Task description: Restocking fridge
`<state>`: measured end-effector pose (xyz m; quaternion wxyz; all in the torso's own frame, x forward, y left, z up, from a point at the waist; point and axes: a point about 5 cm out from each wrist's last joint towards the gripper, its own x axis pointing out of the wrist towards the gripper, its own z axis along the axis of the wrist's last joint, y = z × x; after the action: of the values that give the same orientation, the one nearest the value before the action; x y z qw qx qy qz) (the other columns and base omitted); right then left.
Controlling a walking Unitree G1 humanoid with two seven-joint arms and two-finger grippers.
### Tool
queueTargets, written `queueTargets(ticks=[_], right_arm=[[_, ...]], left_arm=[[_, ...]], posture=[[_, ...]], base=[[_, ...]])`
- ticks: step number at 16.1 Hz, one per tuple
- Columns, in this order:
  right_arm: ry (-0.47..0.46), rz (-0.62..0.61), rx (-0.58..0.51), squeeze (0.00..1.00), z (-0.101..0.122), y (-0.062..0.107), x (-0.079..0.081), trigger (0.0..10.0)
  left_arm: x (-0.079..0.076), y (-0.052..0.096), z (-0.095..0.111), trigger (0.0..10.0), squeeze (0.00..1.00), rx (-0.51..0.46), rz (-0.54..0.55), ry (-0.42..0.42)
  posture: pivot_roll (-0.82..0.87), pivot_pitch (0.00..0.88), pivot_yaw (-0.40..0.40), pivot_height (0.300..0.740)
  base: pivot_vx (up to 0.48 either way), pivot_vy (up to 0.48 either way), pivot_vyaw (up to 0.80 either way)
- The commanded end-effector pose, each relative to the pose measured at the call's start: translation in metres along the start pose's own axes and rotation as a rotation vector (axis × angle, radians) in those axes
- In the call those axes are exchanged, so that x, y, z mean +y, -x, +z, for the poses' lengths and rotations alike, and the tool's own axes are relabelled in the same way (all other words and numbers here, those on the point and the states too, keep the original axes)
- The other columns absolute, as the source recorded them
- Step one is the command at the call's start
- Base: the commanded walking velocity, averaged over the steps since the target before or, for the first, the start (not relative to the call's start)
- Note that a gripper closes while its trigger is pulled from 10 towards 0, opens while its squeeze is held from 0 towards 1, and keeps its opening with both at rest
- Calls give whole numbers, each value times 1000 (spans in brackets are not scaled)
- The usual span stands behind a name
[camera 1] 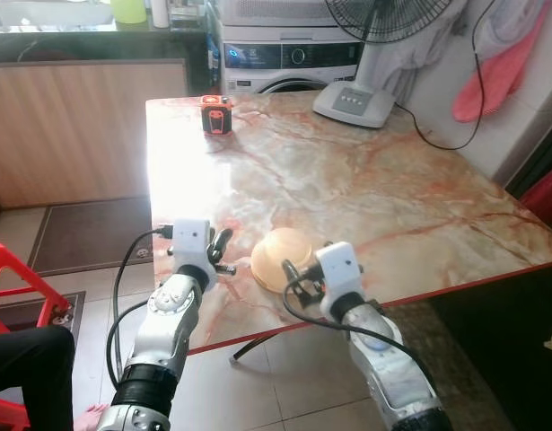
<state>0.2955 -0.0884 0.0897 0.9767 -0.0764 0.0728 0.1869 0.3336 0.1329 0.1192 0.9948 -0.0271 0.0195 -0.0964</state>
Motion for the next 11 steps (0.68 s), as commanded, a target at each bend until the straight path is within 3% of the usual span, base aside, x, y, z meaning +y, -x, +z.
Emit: queueTargets(ticks=[1,2,5,6,8,9,11], right_arm=[[11,4,14,0,0,0,-1,10000],[11,4,14,0,0,0,-1,10000],[-19,-39,22,0,-4,5,-11,10000],[-26,-49,21,0,-4,5,-13,10000],[-96,-185,-7,0,0,10,-39,10000],[-112,-231,-12,0,0,13,-48,10000],[-127,-384,-4,0,-3,25,-83,10000]], left_arm=[[-2,-4,8,10000,0,-43,-3,-16],[-2,-4,9,10000,0,-50,-4,-16],[0,-1,37,10000,0,-226,-61,-32],[-2,-2,37,10000,0,-220,-84,-35],[-12,-7,30,10000,0,-141,-199,-73],[-12,-8,28,10000,0,-127,-213,-85],[-11,-11,21,10000,0,-81,-226,-116]], posture=[[-68,0,-88,740],[-68,0,-89,740],[-64,0,-90,740],[-65,0,-90,740],[-69,0,-87,740],[-71,0,-84,740],[-77,0,-80,740]], base=[[0,0,0],[0,0,0],[0,0,0],[0,0,0],[0,0,0],[0,0,0],[0,0,0]])
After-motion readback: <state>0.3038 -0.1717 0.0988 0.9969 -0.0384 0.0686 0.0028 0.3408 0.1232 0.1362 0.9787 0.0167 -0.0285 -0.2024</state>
